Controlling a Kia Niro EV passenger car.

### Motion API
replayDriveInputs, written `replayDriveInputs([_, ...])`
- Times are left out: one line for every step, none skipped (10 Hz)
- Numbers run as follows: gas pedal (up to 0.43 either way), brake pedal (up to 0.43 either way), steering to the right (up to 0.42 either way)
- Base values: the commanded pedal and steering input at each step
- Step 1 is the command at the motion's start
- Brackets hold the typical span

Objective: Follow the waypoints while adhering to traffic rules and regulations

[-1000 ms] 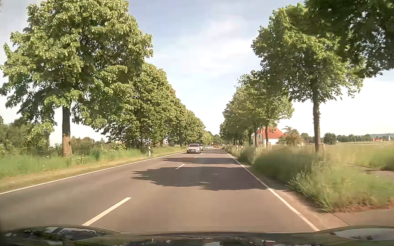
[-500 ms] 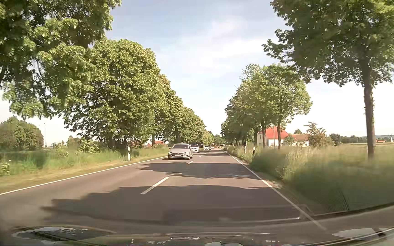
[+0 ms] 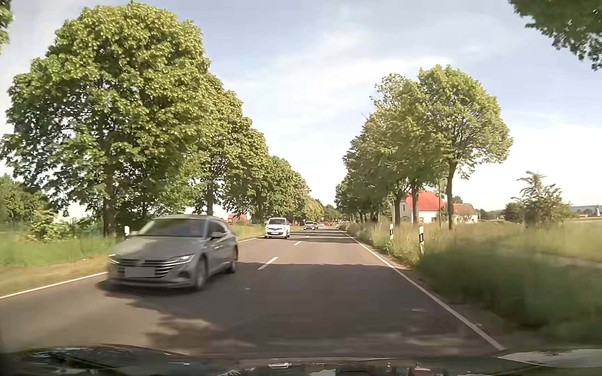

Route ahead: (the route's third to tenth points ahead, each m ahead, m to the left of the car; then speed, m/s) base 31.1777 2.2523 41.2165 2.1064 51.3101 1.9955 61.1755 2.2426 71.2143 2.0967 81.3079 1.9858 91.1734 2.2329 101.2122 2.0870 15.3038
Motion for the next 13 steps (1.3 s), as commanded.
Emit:
replayDriveInputs([0.22,0.0,0.002])
replayDriveInputs([0.22,0.0,0.002])
replayDriveInputs([0.22,0.0,0.001])
replayDriveInputs([0.22,0.0,0.001])
replayDriveInputs([0.22,0.0,0.001])
replayDriveInputs([0.22,0.0,0.001])
replayDriveInputs([0.22,0.0,0.001])
replayDriveInputs([0.22,0.0,0.001])
replayDriveInputs([0.22,0.0,0.001])
replayDriveInputs([0.22,0.0,0.001])
replayDriveInputs([0.22,0.0,0.0])
replayDriveInputs([0.22,0.0,0.0])
replayDriveInputs([0.22,0.0,0.0])
